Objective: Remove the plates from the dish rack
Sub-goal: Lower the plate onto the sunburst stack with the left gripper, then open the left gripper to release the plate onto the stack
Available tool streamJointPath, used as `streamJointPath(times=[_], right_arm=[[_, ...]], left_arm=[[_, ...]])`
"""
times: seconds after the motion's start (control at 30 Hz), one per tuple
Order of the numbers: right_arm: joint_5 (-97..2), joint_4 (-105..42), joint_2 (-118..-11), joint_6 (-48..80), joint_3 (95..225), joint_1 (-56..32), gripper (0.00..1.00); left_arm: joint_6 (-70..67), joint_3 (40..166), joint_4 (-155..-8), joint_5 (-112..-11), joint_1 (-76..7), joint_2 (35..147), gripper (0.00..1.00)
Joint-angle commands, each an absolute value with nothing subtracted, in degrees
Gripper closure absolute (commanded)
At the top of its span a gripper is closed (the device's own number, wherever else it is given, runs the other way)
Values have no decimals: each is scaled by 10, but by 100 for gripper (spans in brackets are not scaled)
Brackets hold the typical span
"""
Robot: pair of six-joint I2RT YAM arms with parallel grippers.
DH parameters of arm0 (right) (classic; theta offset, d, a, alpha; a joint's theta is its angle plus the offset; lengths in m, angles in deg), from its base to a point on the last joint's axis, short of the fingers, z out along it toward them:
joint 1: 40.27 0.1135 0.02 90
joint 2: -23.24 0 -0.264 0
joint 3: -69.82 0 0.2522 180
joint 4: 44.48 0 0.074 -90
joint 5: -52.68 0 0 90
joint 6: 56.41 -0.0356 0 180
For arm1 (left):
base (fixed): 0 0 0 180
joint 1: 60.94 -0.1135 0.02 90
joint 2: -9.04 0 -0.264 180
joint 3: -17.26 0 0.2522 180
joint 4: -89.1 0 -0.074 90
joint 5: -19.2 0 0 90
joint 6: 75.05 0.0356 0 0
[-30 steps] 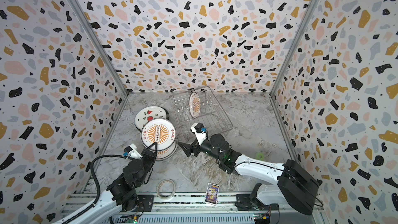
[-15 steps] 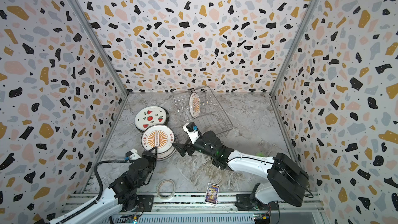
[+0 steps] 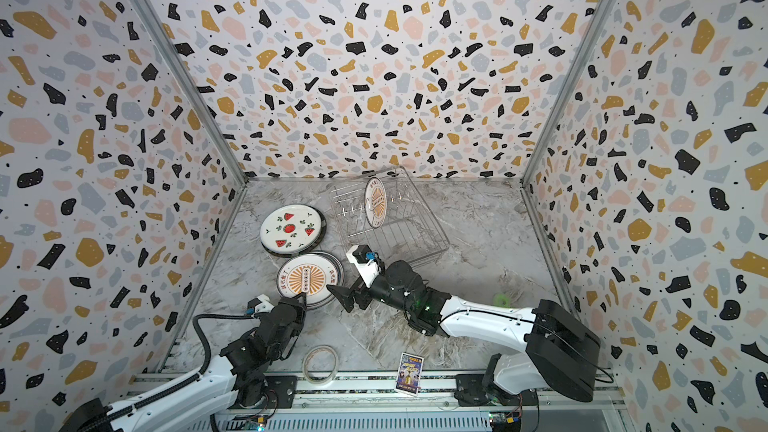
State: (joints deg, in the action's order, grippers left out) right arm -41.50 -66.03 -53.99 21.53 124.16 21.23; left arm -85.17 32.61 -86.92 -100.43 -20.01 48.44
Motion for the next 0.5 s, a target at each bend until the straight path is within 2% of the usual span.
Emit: streamJointPath(times=[0.0, 0.13, 0.23, 0.4, 0.47], right_arm=[[-388, -652, -515, 230, 1242, 220, 1], [-373, -651, -508, 233, 1234, 222, 1], [-371, -651, -507, 234, 1232, 222, 1], [-365, -650, -502, 235, 1227, 223, 1], [-363, -650, -499, 236, 1225, 223, 1]], left_arm=[[-857, 350, -908, -1006, -203, 498, 100], [-859, 348, -912, -1008, -203, 512, 100], [-854, 347, -933, -1007, -204, 517, 78], [-851, 350, -920, -1018, -205, 513, 63], [-847, 354, -907, -1029, -205, 510, 60]])
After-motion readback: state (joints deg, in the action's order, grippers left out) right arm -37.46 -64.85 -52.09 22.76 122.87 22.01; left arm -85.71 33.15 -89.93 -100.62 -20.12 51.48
